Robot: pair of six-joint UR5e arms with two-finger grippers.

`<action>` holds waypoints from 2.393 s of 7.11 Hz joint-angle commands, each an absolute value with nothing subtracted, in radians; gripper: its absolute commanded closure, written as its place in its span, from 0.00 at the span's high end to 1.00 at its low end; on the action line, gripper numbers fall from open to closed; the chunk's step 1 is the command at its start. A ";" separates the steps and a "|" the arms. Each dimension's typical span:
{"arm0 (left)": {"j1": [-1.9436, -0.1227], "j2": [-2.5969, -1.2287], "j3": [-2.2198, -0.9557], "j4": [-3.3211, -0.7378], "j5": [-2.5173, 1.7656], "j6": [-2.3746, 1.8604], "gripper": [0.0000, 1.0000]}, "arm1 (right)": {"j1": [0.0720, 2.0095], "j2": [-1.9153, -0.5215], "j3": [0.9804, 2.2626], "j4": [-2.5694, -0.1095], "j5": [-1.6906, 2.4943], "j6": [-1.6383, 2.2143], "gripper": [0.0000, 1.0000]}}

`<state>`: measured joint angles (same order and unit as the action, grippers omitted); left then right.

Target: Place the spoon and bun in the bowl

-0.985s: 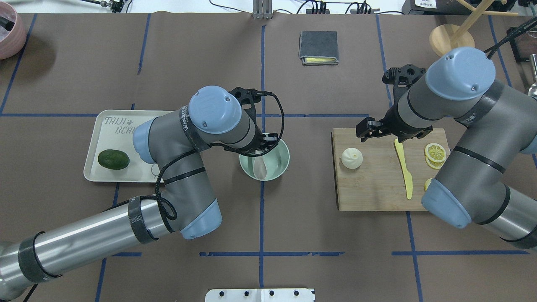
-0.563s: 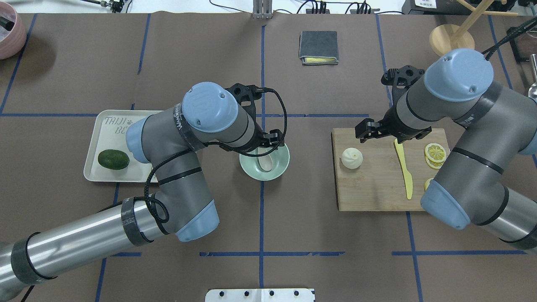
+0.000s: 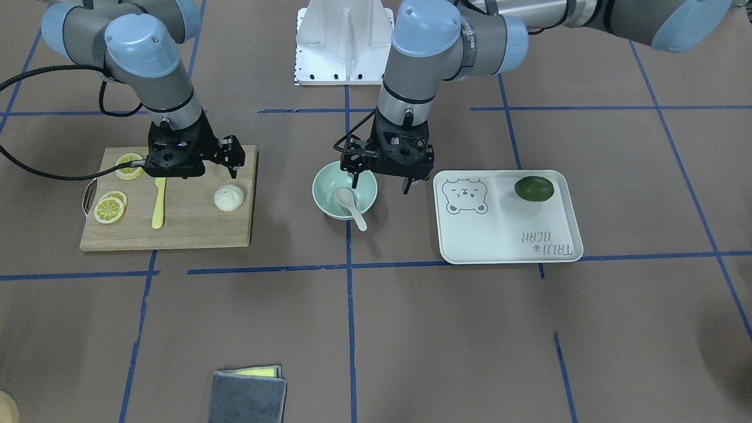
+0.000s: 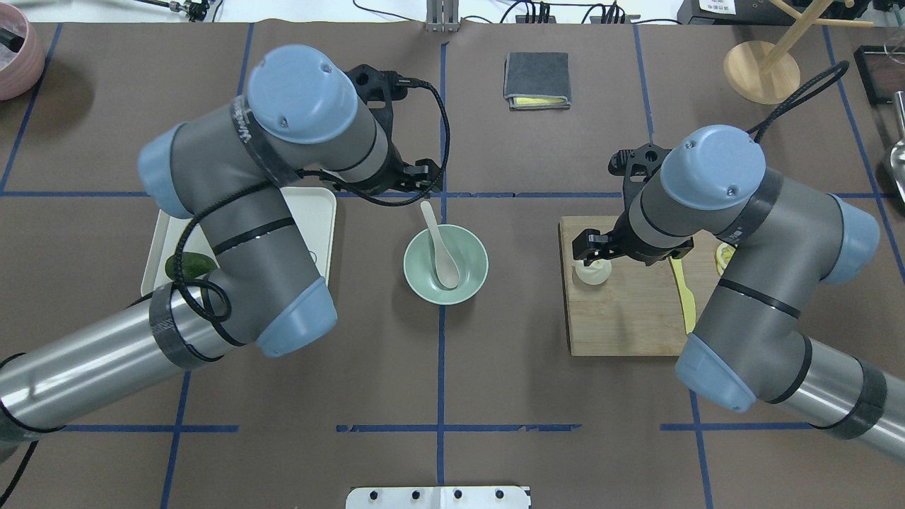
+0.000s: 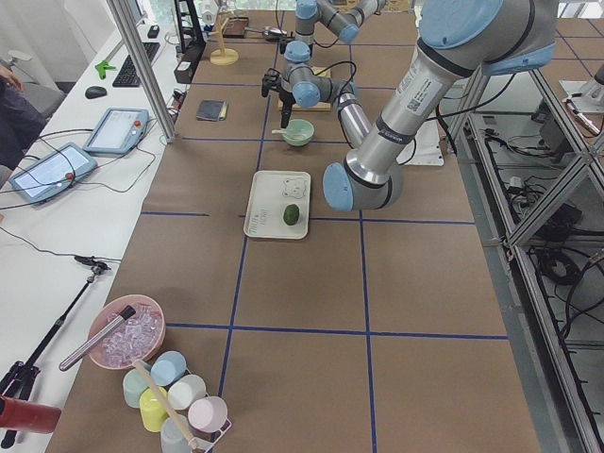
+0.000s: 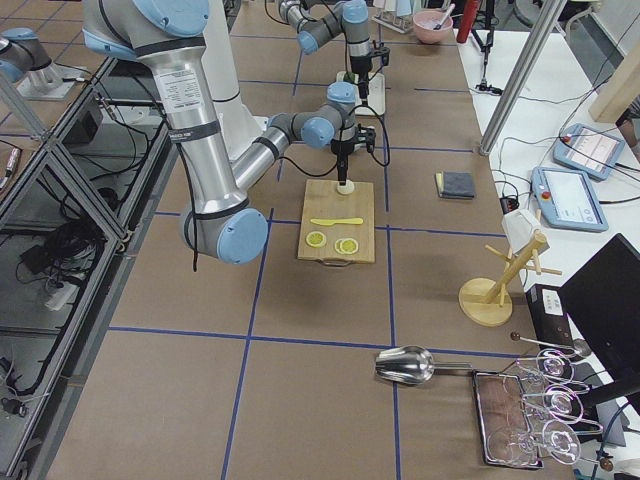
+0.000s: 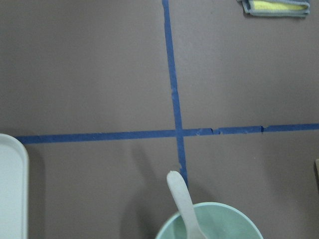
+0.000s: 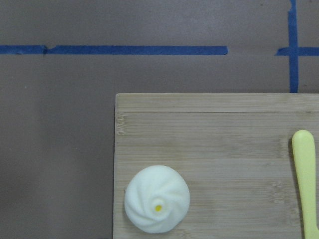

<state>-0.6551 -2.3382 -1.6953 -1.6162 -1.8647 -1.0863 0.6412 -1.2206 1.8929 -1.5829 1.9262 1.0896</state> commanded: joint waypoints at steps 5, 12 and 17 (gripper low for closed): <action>-0.796 -2.169 -1.862 -1.563 -1.885 -0.885 1.00 | 0.621 -1.132 1.727 -1.548 1.919 1.091 0.94; -0.845 -2.171 -1.890 -1.513 -1.885 -0.885 1.00 | 0.632 -1.134 1.775 -1.560 1.927 1.080 0.00; -0.992 -2.012 -1.956 -1.460 -1.898 -0.528 1.00 | 0.657 -1.025 1.832 -1.619 1.965 1.094 0.00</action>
